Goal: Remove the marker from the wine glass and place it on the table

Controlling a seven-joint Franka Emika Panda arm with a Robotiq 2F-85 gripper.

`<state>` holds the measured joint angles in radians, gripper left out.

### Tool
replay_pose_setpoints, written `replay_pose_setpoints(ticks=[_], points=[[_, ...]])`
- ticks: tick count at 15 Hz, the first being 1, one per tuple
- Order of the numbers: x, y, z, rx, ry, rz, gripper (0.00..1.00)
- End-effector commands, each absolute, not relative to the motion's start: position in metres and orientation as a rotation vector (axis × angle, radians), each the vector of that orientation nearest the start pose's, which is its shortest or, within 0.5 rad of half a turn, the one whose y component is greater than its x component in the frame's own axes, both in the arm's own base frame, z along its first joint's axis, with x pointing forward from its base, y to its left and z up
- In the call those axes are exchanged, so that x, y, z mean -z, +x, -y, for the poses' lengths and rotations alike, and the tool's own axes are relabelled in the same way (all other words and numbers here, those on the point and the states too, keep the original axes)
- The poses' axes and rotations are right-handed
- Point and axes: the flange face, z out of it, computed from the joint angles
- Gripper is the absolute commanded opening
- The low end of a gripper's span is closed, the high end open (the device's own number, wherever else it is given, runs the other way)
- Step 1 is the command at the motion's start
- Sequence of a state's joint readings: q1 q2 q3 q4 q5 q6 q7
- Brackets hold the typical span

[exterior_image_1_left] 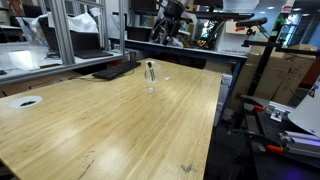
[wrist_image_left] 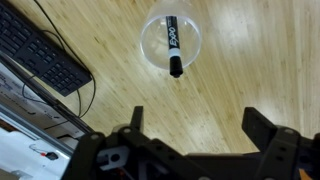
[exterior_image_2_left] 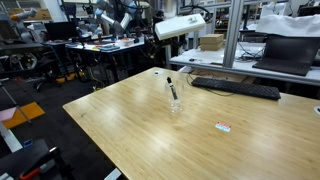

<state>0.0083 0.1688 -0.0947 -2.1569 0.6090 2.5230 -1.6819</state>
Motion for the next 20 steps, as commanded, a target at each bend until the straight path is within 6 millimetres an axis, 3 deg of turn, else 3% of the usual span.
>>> replay_pose_setpoints(ticks=[1, 5, 6, 8, 11, 14, 16, 17, 20], points=[[-0.318, 0.604, 0.063, 0.660, -2.451, 1.630, 1.00], [-0.289, 0.620, 0.072, 0.634, -2.443, 1.617, 1.00], [-0.286, 0.623, 0.074, 0.636, -2.441, 1.610, 0.84], [-0.281, 0.627, 0.077, 0.637, -2.439, 1.600, 0.67], [-0.276, 0.629, 0.078, 0.640, -2.429, 1.594, 0.48], [-0.270, 0.627, 0.077, 0.627, -2.420, 1.583, 0.42], [-0.261, 0.623, 0.073, 0.608, -2.408, 1.576, 0.48], [-0.255, 0.622, 0.072, 0.600, -2.402, 1.571, 0.60], [-0.239, 0.619, 0.069, 0.578, -2.389, 1.552, 0.66]])
